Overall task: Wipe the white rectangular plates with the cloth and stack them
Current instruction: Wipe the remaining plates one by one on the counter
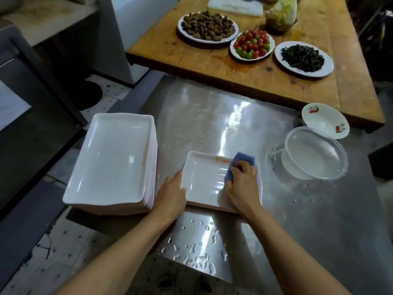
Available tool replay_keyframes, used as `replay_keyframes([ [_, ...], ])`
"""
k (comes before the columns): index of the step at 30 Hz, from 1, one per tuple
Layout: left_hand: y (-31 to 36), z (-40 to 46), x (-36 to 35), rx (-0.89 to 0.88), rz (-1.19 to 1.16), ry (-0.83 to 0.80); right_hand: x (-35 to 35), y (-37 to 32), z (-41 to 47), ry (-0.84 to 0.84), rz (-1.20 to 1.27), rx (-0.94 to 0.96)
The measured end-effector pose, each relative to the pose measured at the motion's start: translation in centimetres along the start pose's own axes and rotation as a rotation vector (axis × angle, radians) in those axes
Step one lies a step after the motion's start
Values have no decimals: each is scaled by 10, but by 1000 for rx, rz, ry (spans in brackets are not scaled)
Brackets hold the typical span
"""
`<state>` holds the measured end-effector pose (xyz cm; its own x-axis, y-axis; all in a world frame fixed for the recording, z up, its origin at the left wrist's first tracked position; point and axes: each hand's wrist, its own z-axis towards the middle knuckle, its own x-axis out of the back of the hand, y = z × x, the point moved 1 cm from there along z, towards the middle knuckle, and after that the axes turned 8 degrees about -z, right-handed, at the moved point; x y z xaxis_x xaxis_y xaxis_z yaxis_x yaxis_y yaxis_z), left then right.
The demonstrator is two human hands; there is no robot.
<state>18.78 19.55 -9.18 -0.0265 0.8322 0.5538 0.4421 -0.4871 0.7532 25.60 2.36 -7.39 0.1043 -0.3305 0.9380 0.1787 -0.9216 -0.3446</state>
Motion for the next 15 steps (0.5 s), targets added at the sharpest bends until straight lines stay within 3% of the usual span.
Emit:
replay_keyframes([
  [6, 1, 0, 0, -10, 4, 0, -15, -52, 13, -102, 159, 182],
  [11, -3, 1, -2, 1, 17, 25, -18, -73, 17, -158, 272, 209],
  [15, -8, -2, 0, 78, -292, -21, -13, -67, 12, -218, 270, 186],
])
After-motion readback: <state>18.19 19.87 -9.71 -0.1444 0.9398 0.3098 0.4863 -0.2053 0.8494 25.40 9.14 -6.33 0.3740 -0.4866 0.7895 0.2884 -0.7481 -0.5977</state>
